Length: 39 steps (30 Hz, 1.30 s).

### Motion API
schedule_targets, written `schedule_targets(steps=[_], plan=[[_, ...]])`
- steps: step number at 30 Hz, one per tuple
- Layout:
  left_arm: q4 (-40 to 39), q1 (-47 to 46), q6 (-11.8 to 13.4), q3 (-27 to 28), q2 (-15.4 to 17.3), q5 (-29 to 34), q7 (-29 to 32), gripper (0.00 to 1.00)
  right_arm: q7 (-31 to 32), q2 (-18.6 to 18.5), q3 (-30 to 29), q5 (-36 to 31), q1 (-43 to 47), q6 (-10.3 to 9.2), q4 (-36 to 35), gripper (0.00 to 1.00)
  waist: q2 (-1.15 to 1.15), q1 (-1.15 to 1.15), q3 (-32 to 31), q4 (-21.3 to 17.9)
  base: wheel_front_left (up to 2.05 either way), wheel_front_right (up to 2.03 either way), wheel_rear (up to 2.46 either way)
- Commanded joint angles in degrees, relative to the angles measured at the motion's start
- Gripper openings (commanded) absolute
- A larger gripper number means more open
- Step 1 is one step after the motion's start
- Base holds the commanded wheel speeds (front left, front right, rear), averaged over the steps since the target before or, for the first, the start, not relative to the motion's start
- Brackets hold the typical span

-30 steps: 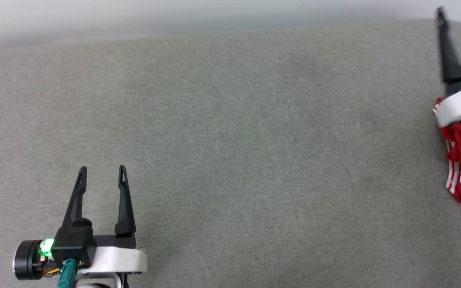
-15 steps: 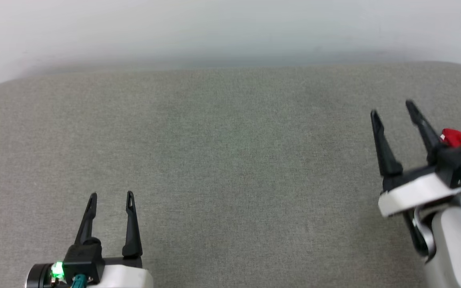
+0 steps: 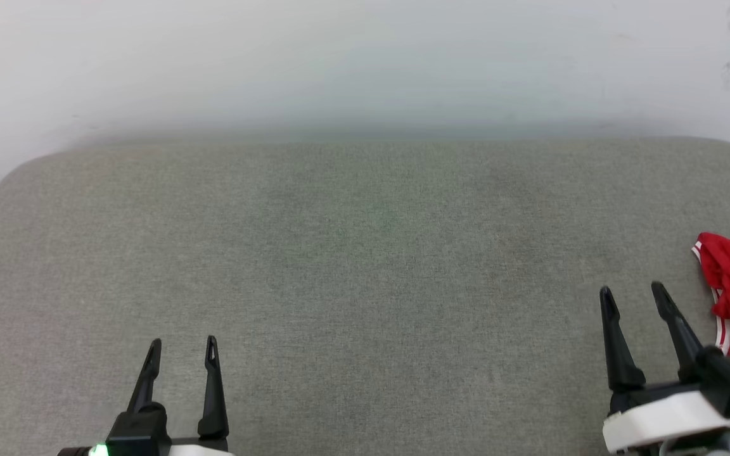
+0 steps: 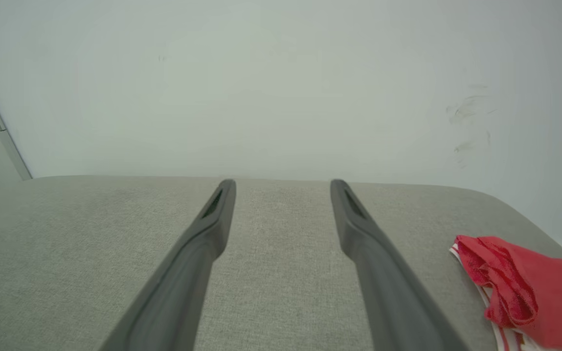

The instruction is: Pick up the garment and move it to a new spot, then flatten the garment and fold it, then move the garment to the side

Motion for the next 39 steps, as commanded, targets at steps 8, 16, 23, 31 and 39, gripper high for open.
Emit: schedule_targets(steps=[8,16,23,31,39], plan=[[0.44,1.95,-0.35,0.18,-0.14,-0.25,-0.12,1.00,-0.08,1.55,-0.91,-0.13,5.47,-0.07,-3.28,1.00,0.00,0.01,-1.57,0.43,0.00,0.00,0.00],[0.66,1.78,-1.48,0.01,-0.20,-0.35,-0.12,1.00,-0.08,2.06,-0.37,-0.28,7.23,-0.07,-4.12,1.00,0.00,0.01,-1.86,0.67,0.00,0.00,0.00],[2.59,2.03,-1.56,-0.08,-0.26,-0.91,0.31,0.00,0.09,1.80,-0.03,0.29,7.07,0.00,-2.05,0.00,0.00,0.01,-1.90,0.74,0.00,0.00,0.00],[3.91,0.47,-2.55,0.57,-0.14,-10.33,2.36,0.00,1.84,1.39,0.05,9.73,5.91,0.00,-0.98,0.00,0.00,0.01,-1.87,0.72,0.00,0.00,0.00],[5.03,-1.21,-3.52,1.24,-0.01,-19.41,4.40,0.00,3.61,1.00,0.04,18.80,4.46,-0.01,0.10,0.00,0.00,0.01,-1.84,0.71,0.00,0.00,0.00]])
